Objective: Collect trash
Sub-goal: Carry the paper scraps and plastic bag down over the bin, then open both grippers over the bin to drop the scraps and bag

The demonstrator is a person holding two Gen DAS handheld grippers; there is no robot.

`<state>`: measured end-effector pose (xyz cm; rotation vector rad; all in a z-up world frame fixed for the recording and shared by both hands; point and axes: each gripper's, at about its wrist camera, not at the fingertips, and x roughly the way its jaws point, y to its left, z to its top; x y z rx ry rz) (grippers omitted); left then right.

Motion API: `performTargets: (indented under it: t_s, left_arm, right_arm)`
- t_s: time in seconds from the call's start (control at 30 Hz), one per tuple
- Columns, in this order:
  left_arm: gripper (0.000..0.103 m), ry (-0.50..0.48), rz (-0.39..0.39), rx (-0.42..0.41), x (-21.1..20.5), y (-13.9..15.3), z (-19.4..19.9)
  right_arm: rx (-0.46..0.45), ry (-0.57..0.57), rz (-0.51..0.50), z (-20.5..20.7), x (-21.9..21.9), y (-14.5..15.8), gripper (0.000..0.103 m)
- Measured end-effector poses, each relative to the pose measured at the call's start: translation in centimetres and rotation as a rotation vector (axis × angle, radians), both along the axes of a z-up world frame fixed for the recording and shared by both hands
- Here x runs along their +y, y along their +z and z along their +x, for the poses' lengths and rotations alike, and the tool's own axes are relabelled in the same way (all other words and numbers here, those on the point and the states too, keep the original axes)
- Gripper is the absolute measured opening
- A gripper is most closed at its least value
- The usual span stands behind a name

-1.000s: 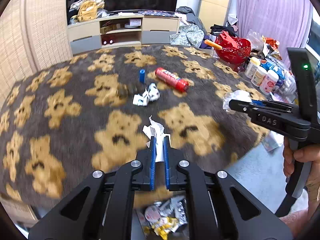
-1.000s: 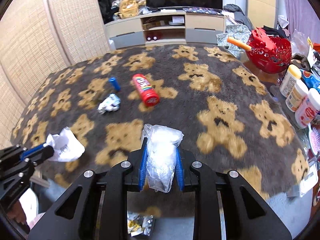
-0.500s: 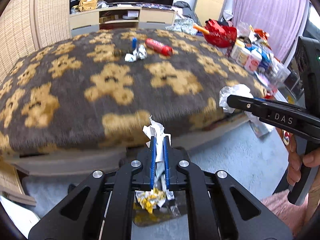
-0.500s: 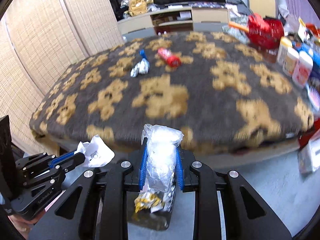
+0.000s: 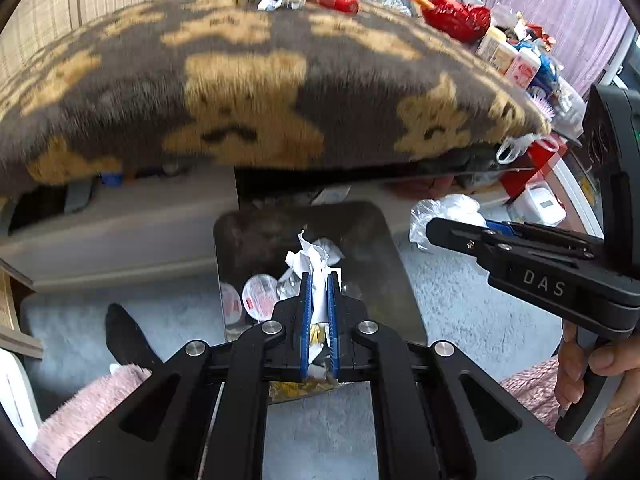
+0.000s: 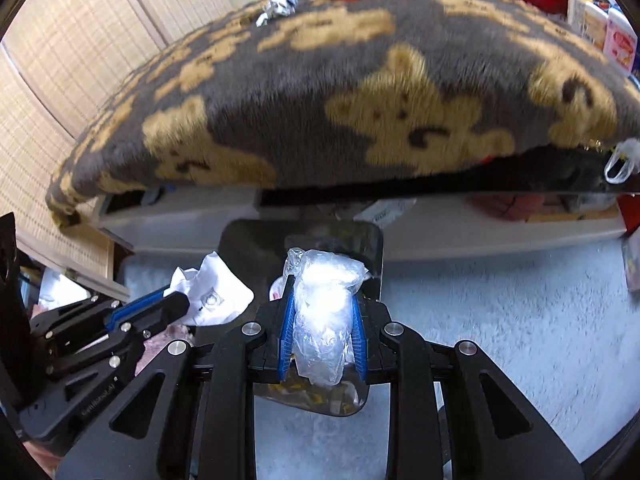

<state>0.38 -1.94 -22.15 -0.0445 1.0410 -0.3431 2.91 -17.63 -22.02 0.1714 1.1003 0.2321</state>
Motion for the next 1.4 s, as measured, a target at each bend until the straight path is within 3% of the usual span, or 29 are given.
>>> performTargets:
  t_s: [0.13,0.4,0.7,0.73,0.8,0.9,0.93,0.97,1.1,1.17,1.23,1.4]
  left_arm:
    - [0.006,-0.006,-0.006,0.039,-0.5,-2.0,0.2]
    - [0.007,-0.008,0.009,0.067,-1.3,-3.5,0.4]
    - [0.023,0.022,0.004,0.072,-0.4,-3.5,0.5]
    - [0.026,0.027,0.004,0.072,-0.3,-3.5,0.5]
    - [0.032,0.035,0.005,0.070,0.0,-3.4,0.5]
    - [0.043,0.048,0.014,0.063,0.4,-3.3,0.4]
    - [0.051,0.053,0.021,0.058,0.5,-3.2,0.4]
    - [0.059,0.058,0.027,0.054,0.6,-3.2,0.4]
    - [0.075,0.066,0.052,0.041,0.8,-3.0,0.3]
    - [0.088,0.074,0.068,0.033,1.0,-2.8,0.3]
    - [0.093,0.077,0.068,0.026,1.0,-2.3,0.2]
    - [0.095,0.079,0.021,-0.009,1.5,0.1,0.7]
  right_arm:
    - [0.023,0.002,-0.014,0.4,0.6,-1.4,0.025]
    - [0.051,-0.002,0.005,0.9,1.2,-2.7,0.028]
    - [0.066,-0.003,0.026,1.6,1.1,-2.7,0.032]
    - [0.065,-0.003,0.027,1.6,1.2,-2.7,0.034]
    - [0.061,-0.006,0.030,1.6,1.0,-2.6,0.050]
    - [0.048,-0.020,0.029,1.6,0.6,-2.1,0.059]
    - [0.044,-0.028,0.027,1.6,0.4,-2.0,0.062]
    - [0.039,-0.039,0.024,1.6,0.2,-1.9,0.070]
    - [0.019,-0.100,-0.016,1.4,-0.9,-1.4,0.100]
    - [0.013,-0.124,-0.053,1.4,-1.4,-1.1,0.100]
    - [0.010,-0.122,-0.072,1.4,-1.6,-0.7,0.100]
    - [-0.078,-0.110,-0.100,1.5,-2.1,2.5,0.100]
